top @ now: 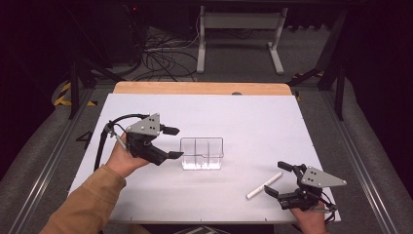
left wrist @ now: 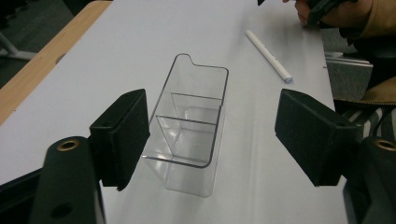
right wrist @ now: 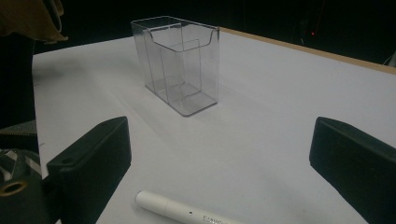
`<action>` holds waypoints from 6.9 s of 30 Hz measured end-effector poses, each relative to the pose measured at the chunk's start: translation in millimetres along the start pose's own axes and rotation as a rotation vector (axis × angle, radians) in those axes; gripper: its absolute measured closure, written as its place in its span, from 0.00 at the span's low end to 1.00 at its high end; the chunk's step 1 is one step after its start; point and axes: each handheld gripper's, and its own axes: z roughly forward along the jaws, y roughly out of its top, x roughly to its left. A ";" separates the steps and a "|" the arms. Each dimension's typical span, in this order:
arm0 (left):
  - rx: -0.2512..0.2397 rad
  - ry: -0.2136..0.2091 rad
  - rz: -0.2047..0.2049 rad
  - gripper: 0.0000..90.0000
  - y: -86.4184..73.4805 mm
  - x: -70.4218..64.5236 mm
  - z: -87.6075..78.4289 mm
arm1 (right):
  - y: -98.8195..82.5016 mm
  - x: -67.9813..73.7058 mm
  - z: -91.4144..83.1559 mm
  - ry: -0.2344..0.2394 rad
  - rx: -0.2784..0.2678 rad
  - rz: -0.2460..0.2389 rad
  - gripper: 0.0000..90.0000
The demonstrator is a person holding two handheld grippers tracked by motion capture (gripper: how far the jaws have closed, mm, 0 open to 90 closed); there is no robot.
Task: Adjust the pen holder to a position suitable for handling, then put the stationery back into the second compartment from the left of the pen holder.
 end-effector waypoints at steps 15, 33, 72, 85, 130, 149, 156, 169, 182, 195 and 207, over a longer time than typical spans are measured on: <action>-0.174 0.153 -0.159 0.08 -47.6 -36.1 -25.7 | 5.6 2.3 -3.9 -0.018 0.008 -0.024 0.04; -0.218 0.309 -0.218 0.02 -105.4 -69.9 -38.8 | 13.6 6.1 -6.4 -0.016 0.012 -0.053 0.02; -0.263 0.353 -0.278 0.02 -125.1 -79.8 -44.1 | 46.8 5.5 6.7 0.054 0.187 -0.083 0.03; -0.266 0.359 -0.272 0.02 -125.6 -79.4 -45.2 | 60.5 3.6 10.0 0.153 0.288 -0.163 0.07; -0.270 0.358 -0.269 0.02 -126.4 -84.6 -44.6 | 77.9 -1.4 46.3 0.299 0.635 -0.436 0.20; -0.268 0.359 -0.267 0.02 -127.2 -84.9 -45.1 | 70.1 7.5 66.9 0.391 0.811 -0.590 0.43; -0.270 0.361 -0.274 0.02 -128.1 -86.5 -45.9 | 63.1 5.3 72.1 0.416 0.857 -0.661 0.48; -0.268 0.372 -0.279 0.02 -131.0 -89.8 -48.8 | 53.7 -1.8 79.3 0.486 0.925 -0.700 0.62; -0.271 0.365 -0.282 0.02 -131.5 -90.1 -48.4 | 47.1 -1.9 84.8 0.525 0.959 -0.746 0.71; -0.267 0.365 -0.275 0.02 -131.4 -89.9 -47.7 | 43.2 -1.0 90.2 0.549 0.986 -0.809 0.76; -0.263 0.360 -0.279 0.02 -131.3 -90.5 -46.7 | 42.9 -0.5 89.9 0.574 0.998 -0.823 0.87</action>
